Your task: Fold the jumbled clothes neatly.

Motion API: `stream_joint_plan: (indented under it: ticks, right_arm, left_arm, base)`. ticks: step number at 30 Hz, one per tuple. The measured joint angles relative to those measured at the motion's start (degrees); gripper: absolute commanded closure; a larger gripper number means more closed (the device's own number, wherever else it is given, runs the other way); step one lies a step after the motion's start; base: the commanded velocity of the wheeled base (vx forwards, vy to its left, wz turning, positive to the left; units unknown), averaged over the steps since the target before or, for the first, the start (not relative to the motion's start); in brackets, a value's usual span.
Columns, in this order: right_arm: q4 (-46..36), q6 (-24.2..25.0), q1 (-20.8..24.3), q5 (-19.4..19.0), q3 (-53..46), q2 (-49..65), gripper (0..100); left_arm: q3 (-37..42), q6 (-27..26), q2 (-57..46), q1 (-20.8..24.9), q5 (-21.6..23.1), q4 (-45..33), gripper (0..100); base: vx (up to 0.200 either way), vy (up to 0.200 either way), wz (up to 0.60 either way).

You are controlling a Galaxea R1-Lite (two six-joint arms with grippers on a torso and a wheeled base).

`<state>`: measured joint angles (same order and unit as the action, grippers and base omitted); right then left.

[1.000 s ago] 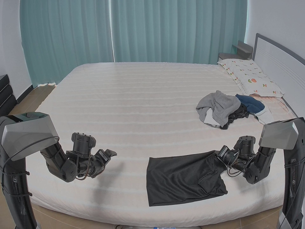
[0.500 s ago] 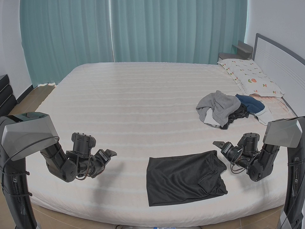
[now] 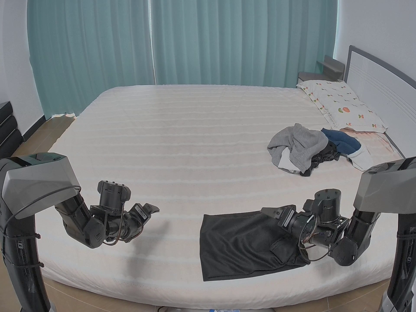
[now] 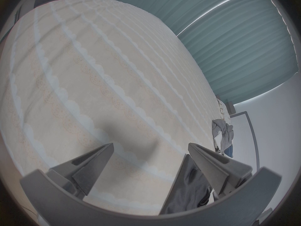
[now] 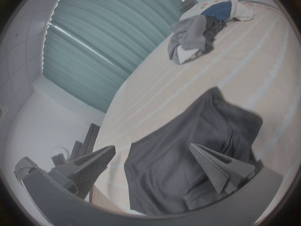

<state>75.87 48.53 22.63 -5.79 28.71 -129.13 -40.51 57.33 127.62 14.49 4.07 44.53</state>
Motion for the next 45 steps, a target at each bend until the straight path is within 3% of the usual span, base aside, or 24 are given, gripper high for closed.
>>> stream_joint_plan:
  ticks: [7,12,16,24,33,45]
  right_arm:
    - [-0.74,0.49,5.90,1.89,-3.35,-0.20,0]
    - [-2.19,0.24,7.13,3.56,-3.99,-0.61,0]
    - [-8.92,-0.22,7.36,4.45,-4.12,-0.22,0]
    - [-23.56,-8.70,5.23,5.86,-4.18,5.79,0]
    - [-27.14,-19.33,-0.28,6.39,-6.00,10.40,0]
    - [-27.03,-21.09,-1.84,10.41,-6.36,11.85,0]
  left_arm:
    - [0.07,-0.13,0.00,0.00,-0.02,0.00,0]
    - [0.09,-0.16,0.00,0.00,-0.02,0.00,0]
    - [0.09,-0.16,0.00,0.00,-0.02,0.00,0]
    - [0.09,-0.16,0.00,0.00,0.00,0.00,0]
    - [0.07,-0.13,0.10,0.05,-0.02,0.00,0]
    - [-0.12,-0.90,0.85,0.79,-3.23,0.07,0]
  base:
    - [0.000,0.000,0.00]
    - [0.000,0.000,0.00]
    - [0.000,0.000,0.00]
    - [0.000,0.000,0.00]
    - [0.000,0.000,0.00]
    - [-0.050,0.000,0.00]
